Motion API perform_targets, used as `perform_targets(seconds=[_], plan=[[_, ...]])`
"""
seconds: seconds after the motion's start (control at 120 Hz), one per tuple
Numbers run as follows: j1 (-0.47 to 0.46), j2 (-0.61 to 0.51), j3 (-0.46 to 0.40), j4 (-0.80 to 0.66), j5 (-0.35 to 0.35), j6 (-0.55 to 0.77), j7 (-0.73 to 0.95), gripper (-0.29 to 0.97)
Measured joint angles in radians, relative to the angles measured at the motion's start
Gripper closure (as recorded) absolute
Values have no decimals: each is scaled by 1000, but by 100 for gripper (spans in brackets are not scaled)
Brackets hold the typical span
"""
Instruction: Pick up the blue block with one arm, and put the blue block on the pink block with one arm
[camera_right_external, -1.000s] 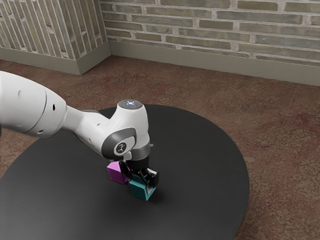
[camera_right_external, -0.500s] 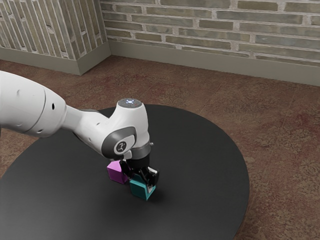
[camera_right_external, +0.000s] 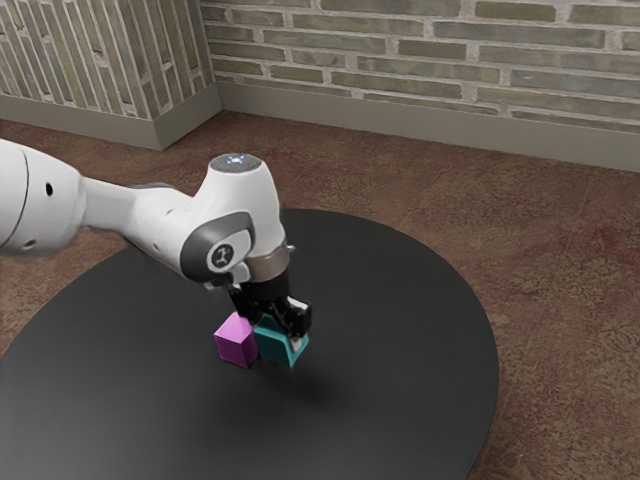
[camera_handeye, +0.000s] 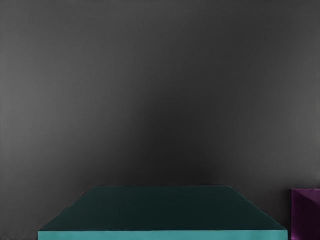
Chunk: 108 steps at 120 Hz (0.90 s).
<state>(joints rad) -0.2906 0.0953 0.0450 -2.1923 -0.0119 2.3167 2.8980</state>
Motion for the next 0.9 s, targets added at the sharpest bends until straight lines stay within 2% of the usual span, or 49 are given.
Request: perform_targets(seconds=[0.183, 0.367, 0.633, 0.9], plan=[[4, -45, 65, 1, 3, -67, 0, 33], [25, -47, 90, 8, 20, -107, 0, 33], [-20, -44, 129, 12, 65, -122, 0, 33], [21, -40, 152, 12, 71, -114, 0, 33]])
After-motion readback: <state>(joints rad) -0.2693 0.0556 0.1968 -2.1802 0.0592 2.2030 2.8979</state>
